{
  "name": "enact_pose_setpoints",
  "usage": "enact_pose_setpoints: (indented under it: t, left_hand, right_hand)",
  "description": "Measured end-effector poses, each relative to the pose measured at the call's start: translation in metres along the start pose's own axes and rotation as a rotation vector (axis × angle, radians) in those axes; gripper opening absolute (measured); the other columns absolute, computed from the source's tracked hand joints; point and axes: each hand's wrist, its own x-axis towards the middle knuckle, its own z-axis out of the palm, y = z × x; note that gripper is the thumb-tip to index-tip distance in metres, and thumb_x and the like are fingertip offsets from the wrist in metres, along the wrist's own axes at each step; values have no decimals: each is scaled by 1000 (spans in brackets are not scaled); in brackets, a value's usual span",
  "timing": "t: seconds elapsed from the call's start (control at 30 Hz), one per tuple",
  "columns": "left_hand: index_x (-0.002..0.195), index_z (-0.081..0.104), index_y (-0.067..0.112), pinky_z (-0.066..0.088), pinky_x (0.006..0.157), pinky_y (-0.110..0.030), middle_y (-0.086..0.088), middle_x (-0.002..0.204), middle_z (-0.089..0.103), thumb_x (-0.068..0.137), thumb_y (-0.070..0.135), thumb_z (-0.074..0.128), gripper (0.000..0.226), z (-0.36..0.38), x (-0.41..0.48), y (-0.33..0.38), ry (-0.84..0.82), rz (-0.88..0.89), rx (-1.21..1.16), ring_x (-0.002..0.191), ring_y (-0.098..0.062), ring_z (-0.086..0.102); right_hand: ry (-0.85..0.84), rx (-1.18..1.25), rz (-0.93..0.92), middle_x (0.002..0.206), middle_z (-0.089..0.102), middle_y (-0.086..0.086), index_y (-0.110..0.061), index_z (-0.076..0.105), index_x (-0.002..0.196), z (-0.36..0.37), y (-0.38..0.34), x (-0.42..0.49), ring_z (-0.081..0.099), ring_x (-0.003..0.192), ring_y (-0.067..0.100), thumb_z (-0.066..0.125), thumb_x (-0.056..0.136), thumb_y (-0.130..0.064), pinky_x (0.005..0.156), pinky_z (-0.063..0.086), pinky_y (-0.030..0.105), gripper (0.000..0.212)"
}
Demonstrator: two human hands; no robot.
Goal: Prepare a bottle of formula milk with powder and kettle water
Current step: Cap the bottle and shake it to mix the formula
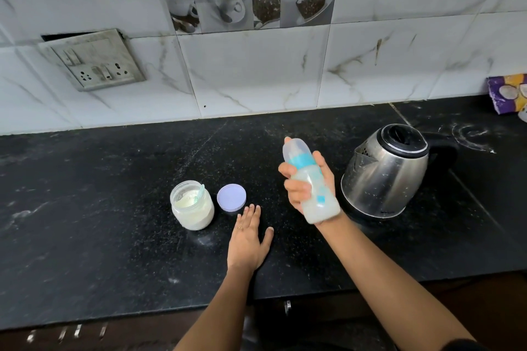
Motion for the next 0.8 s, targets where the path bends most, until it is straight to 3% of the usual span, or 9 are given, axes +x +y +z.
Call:
enact_pose_setpoints:
  t: [0.07, 0.17, 0.3, 0.4, 0.43, 0.5, 0.6, 0.73, 0.8]
  left_hand:
    - [153, 17, 16, -10, 116, -20, 1, 160, 14, 98, 45, 38, 65, 1, 0, 0, 2, 3, 1, 147, -8, 1]
    - [152, 18, 16, -9, 117, -21, 1, 160, 14, 98, 45, 38, 65, 1, 0, 0, 2, 4, 2, 147, -8, 2]
    - [153, 17, 17, -10, 116, -20, 1, 160, 13, 98, 46, 38, 65, 1, 0, -1, -3, -1, 3, 147, -8, 1]
    - [153, 16, 17, -11, 116, -20, 2, 160, 12, 98, 46, 37, 65, 2, 1, -1, -4, 0, 5, 147, -8, 0]
    - [153, 16, 17, -11, 116, -20, 2, 160, 12, 98, 46, 37, 65, 1, 1, -1, -6, -2, 4, 147, -7, 0]
    - [153, 17, 17, -10, 116, -20, 2, 160, 13, 98, 46, 37, 65, 0, 0, -1, -6, 0, 0, 147, -7, 1]
    - [152, 18, 17, -9, 117, -20, 1, 160, 15, 98, 46, 38, 65, 2, 0, -2, 1, 3, -7, 147, -8, 2]
    - [152, 20, 16, -8, 117, -20, 0, 160, 16, 98, 45, 40, 65, 2, 1, -2, -2, 1, -5, 147, -9, 4]
    - [152, 19, 16, -8, 117, -20, 0, 160, 16, 98, 45, 39, 65, 1, 1, -2, -4, 0, -8, 147, -9, 4]
  right_hand:
    - [-26, -81, -17, 99, 56, 19, -9, 43, 128, 6, 2, 1, 60, 68, 27, 61, 89, -29, 60, 55, 36, 48]
    - [66, -28, -31, 93, 58, 15, -1, 49, 112, 4, -1, 2, 63, 67, 25, 77, 75, -26, 59, 57, 36, 53]
    - [107, -141, 17, 92, 59, 17, -1, 58, 112, 6, 3, 0, 60, 61, 26, 71, 80, -27, 55, 53, 33, 43]
    - [202, -64, -34, 87, 62, 14, -2, 55, 109, 6, 2, 2, 64, 61, 23, 88, 59, -22, 55, 56, 32, 63]
    - [187, 49, -49, 89, 63, 15, 0, 53, 109, 4, 2, 2, 65, 64, 25, 89, 58, -19, 57, 57, 34, 65]
    - [79, 127, 4, 93, 59, 20, 5, 52, 110, 4, 3, 3, 63, 66, 28, 78, 75, -20, 59, 57, 36, 49]
    - [41, -100, 8, 94, 58, 20, 1, 55, 112, 19, 2, 2, 60, 63, 28, 71, 81, -25, 56, 54, 35, 44]
    - [277, -86, -192, 92, 61, 13, -6, 55, 108, 28, -2, 9, 64, 63, 24, 80, 64, -31, 57, 57, 31, 56]
    - [284, -128, -191, 90, 60, 11, -6, 56, 106, 29, -2, 9, 63, 61, 22, 84, 60, -34, 56, 56, 29, 60]
